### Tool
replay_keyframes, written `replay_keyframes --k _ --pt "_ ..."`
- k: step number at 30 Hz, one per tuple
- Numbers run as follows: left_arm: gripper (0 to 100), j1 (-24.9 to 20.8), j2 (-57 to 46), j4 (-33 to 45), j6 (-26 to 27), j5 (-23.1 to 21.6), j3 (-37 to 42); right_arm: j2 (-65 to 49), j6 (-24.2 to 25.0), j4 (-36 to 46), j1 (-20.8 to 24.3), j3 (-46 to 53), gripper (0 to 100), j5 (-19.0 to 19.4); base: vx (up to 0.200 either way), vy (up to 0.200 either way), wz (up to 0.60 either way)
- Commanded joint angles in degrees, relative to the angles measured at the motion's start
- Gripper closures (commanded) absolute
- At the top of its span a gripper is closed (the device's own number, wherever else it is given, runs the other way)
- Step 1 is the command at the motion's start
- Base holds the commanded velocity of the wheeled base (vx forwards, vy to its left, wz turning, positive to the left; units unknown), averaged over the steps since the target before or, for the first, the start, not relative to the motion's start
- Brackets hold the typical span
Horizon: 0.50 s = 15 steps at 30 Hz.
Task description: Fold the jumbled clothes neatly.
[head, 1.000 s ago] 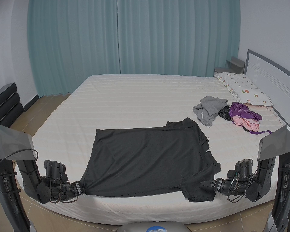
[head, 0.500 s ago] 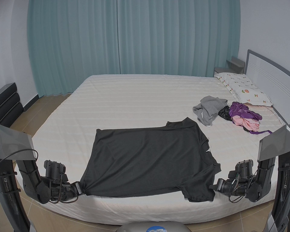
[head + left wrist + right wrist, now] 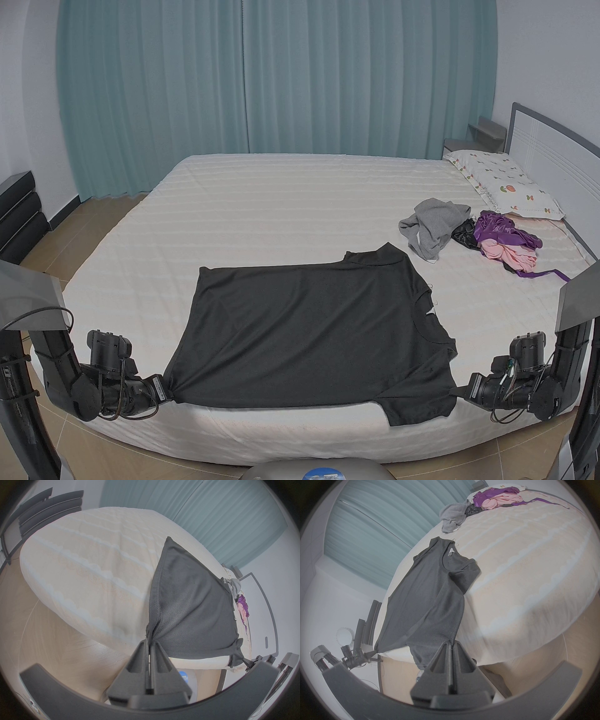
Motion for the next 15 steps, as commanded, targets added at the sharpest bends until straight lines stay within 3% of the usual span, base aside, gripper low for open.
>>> replay_keyframes --k 1,15 --pt "100 0.48 -1.26 0.18 0.32 -0.02 0.59 -2.30 -1.59 -0.18 -1.61 2.71 100 1.72 0.000 0.000 0.00" --pt "100 0.39 -1.35 0.09 6.91 -0.02 4.19 -5.02 -6.60 1.23 -4.69 7.19 100 3.66 0.000 0.000 0.00"
